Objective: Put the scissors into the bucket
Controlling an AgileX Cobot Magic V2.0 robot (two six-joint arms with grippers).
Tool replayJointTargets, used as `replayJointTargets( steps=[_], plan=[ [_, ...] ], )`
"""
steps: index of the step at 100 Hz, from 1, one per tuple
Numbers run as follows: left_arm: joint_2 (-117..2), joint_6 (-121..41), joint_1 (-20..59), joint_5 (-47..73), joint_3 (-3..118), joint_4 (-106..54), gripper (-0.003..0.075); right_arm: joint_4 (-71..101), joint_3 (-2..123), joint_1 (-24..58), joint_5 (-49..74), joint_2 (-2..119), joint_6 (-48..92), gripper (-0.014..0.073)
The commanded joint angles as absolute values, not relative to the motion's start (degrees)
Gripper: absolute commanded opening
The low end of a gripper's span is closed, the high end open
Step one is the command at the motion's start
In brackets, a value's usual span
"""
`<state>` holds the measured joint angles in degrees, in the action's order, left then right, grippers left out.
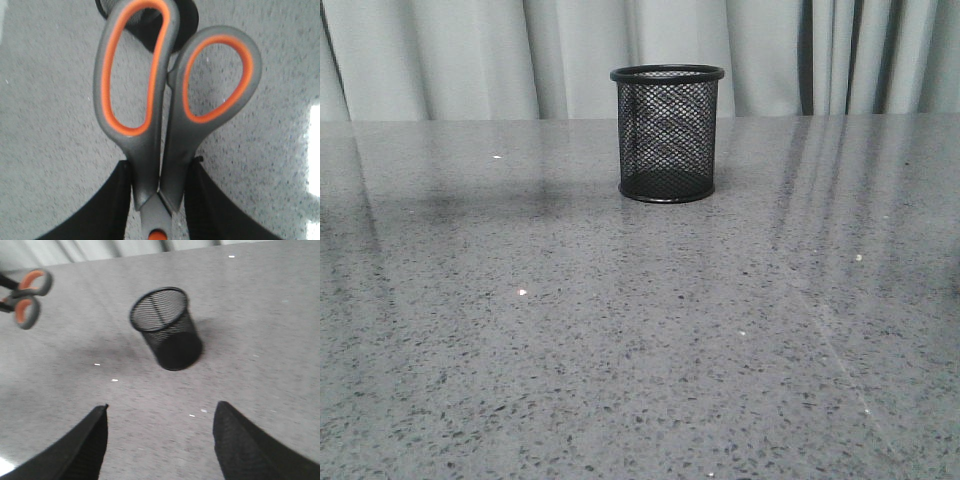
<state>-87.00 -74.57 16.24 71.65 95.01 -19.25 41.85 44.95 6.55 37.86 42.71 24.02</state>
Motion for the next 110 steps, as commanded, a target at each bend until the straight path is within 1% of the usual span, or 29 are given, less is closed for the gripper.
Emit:
replayJointTargets(
  steps=[1,27,41,65,92,110],
  plan=[
    [-84.5,-72.9,18.7,73.2,98.6,-21.7,0.0061,52.1,47.5,6.6,34.7,44.5,30.3,0.0412],
    [-84.5,-72.5,24.0,73.2,102.4,-21.1,0.0061,72.7,51.3,6.6,39.8,52.6,43.6,0.0412],
    [-84.5,-72.5,25.9,73.2,103.5,-21.1,0.0061,79.8,53.6,6.6,43.0,57.3,48.0,0.0412],
    [-84.5,-72.5,27.1,72.8,103.6,-21.1,0.0061,82.3,58.8,7.3,46.9,64.7,49.0,0.0412],
    [-84.5,-72.4,27.1,72.8,103.6,-21.1,0.0061,82.3,63.9,13.4,45.1,71.1,50.6,0.0412],
    [-84.5,-72.4,27.1,72.8,103.6,-21.1,0.0061,82.7,67.3,16.0,44.7,75.1,51.1,0.0412]
  ],
)
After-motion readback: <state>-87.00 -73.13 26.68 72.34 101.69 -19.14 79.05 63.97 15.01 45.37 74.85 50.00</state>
